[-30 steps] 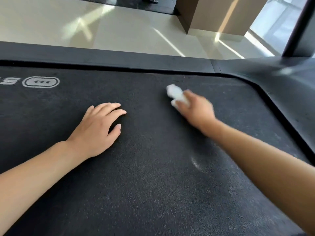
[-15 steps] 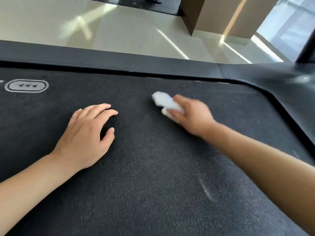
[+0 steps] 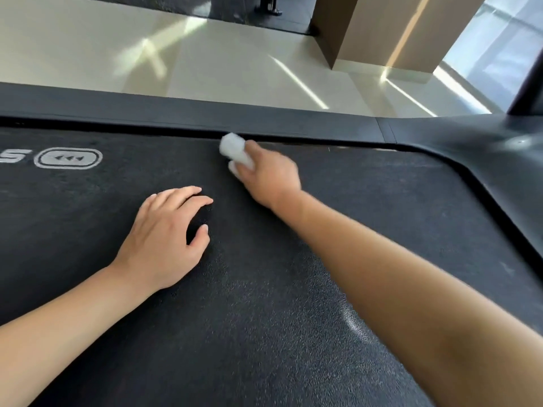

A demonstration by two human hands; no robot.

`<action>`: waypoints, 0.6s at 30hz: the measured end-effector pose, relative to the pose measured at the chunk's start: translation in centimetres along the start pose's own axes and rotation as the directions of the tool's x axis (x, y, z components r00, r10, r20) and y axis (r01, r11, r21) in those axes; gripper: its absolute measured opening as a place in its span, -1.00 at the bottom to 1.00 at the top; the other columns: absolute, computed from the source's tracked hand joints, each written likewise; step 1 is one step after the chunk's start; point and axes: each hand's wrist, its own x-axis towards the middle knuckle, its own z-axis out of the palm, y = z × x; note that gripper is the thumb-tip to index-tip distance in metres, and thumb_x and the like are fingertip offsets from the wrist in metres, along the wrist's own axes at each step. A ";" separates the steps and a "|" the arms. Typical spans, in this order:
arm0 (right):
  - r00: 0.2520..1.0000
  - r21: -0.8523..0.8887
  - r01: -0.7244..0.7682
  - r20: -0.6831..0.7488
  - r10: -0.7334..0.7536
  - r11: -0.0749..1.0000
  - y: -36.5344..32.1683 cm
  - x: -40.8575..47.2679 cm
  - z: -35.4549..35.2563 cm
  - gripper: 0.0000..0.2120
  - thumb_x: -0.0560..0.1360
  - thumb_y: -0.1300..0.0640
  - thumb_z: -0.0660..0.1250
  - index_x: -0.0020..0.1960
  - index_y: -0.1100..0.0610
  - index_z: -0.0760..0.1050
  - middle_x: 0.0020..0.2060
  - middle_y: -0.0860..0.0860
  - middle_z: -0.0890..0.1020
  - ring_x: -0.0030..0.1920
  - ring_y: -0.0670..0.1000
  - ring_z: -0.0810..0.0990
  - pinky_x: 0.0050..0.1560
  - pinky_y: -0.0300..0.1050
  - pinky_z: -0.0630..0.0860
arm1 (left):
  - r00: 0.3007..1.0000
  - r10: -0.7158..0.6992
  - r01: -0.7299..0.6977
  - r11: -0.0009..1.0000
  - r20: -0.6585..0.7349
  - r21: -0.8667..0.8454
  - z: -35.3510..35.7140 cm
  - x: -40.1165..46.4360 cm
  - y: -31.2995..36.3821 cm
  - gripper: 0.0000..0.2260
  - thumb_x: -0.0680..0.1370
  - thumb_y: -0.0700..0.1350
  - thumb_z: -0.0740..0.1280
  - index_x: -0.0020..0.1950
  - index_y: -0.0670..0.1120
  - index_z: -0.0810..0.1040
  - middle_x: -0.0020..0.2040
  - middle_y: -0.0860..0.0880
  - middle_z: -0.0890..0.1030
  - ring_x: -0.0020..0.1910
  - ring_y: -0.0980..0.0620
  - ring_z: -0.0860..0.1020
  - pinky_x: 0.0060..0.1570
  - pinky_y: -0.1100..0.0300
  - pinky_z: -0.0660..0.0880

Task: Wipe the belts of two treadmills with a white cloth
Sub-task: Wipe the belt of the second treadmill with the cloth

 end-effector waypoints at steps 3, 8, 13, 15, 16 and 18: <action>0.983 0.093 0.180 0.021 -0.183 0.979 -3.6 -2.7 0.3 -0.73 0.62 -0.19 0.22 -0.03 -0.02 0.26 -0.27 -0.12 0.49 -0.21 0.07 0.56 -0.29 -0.07 0.31 | 1.000 0.016 -0.016 0.999 -0.013 -0.044 -0.1 -0.3 -0.4 -0.52 0.55 0.07 0.16 0.39 -0.05 0.59 0.45 -0.03 0.53 0.45 -0.09 0.45 0.52 -0.14 0.31; 0.998 0.009 0.045 0.048 -0.045 0.999 6.5 -6.5 -3.6 -0.69 0.60 -0.25 0.23 -0.04 -0.04 0.28 -0.26 -0.12 0.49 -0.15 0.15 0.58 -0.25 -0.03 0.34 | 0.993 0.048 -0.036 0.993 0.108 -0.108 -1.3 -2.6 -1.7 -0.53 0.61 0.02 0.14 0.50 -0.01 0.51 0.56 -0.01 0.44 0.57 -0.05 0.35 0.60 -0.12 0.21; 0.910 -0.090 -0.411 -0.096 0.403 0.907 15.0 -13.4 -7.5 -0.64 0.60 -0.26 0.17 -0.01 0.04 0.29 -0.19 0.16 0.61 -0.24 0.23 0.48 -0.19 0.03 0.37 | 0.981 0.104 -0.094 0.993 0.162 -0.071 -3.3 -9.0 -3.1 -0.47 0.65 0.12 0.02 0.58 0.04 0.42 0.63 0.07 0.33 0.65 0.02 0.23 0.62 -0.02 0.11; 0.943 -0.082 -0.326 -0.101 0.317 0.942 12.2 -16.8 -6.8 -0.64 0.60 -0.24 0.20 -0.06 0.05 0.26 -0.25 0.07 0.58 -0.26 0.22 0.46 -0.23 0.03 0.37 | 0.980 0.116 -0.107 0.992 0.159 -0.068 -3.6 -9.7 -2.9 -0.48 0.65 0.11 0.03 0.56 0.04 0.46 0.61 0.06 0.36 0.64 0.00 0.26 0.61 -0.06 0.12; 0.967 -0.058 -0.242 -0.098 0.235 0.969 9.9 -18.6 -6.3 -0.64 0.61 -0.22 0.23 -0.08 0.05 0.25 -0.29 -0.01 0.53 -0.28 0.19 0.46 -0.27 0.02 0.38 | 0.980 0.124 -0.115 0.991 0.159 -0.066 -3.6 -9.7 -2.6 -0.50 0.65 0.09 0.04 0.54 0.03 0.47 0.60 0.05 0.38 0.63 -0.01 0.27 0.60 -0.10 0.14; 0.997 0.002 -0.053 -0.048 0.053 0.999 4.5 -22.2 -5.6 -0.65 0.61 -0.17 0.28 -0.12 0.02 0.22 -0.31 -0.10 0.44 -0.31 0.08 0.46 -0.32 0.00 0.40 | 0.976 0.141 -0.132 0.989 0.164 -0.067 -3.5 -9.5 -2.0 -0.51 0.65 0.08 0.05 0.53 0.04 0.48 0.59 0.06 0.40 0.62 0.00 0.28 0.58 -0.16 0.15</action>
